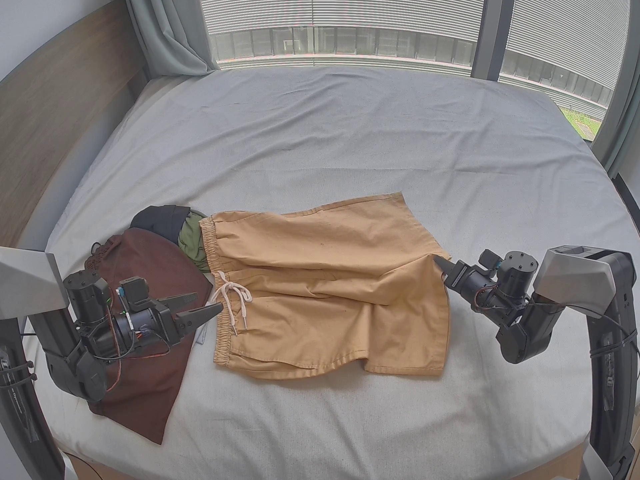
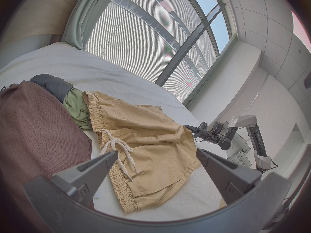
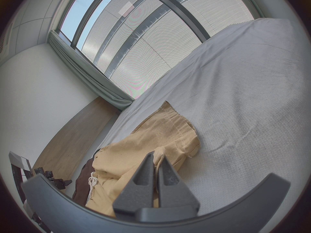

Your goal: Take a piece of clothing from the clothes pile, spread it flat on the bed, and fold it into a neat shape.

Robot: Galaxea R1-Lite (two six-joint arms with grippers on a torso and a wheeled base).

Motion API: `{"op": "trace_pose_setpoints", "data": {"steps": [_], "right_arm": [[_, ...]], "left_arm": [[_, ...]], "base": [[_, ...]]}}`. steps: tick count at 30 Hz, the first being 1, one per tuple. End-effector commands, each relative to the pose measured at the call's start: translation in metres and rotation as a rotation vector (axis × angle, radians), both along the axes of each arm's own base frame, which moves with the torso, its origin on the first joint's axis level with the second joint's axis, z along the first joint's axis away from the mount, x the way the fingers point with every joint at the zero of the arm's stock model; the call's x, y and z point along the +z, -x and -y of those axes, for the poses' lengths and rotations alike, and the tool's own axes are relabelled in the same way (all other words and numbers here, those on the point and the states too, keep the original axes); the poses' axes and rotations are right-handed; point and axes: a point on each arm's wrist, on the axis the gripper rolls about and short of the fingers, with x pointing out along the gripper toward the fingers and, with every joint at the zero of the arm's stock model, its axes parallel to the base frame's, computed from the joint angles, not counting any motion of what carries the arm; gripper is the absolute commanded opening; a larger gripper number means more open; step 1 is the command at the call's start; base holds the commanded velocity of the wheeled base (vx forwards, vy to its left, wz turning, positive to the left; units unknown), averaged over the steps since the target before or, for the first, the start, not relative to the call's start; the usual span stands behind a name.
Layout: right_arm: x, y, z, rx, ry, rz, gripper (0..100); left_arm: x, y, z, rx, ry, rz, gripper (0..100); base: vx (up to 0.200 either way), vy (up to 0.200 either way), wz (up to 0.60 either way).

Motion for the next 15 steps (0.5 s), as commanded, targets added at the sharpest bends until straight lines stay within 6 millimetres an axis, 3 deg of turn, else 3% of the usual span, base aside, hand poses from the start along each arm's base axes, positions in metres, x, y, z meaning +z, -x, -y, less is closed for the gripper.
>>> {"op": "trace_pose_setpoints", "data": {"steps": [1, 12, 13, 15], "right_arm": [[-0.0024, -0.0001, -0.0018, 0.006, 0.001, -0.004, 0], [-0.0002, -0.0010, 0.0013, 0.000, 0.039, 0.023, 0], [0.0005, -0.0011, 0.0019, -0.002, 0.040, 0.027, 100], [0.0027, -0.0016, 0.0031, -0.006, 0.053, 0.039, 100]], "left_arm": [[-0.0004, -0.0001, 0.0000, 0.000, 0.000, -0.001, 100], [0.0001, 0.0000, 0.0000, 0.000, -0.001, 0.001, 100], [0.0001, 0.0000, 0.0000, 0.000, -0.001, 0.001, 100], [-0.0004, -0.0001, 0.0000, 0.000, -0.001, 0.000, 100]], "base": [[0.000, 0.000, 0.00], [0.000, 0.000, 0.00], [0.000, 0.000, 0.00], [0.000, 0.000, 0.00]]}}
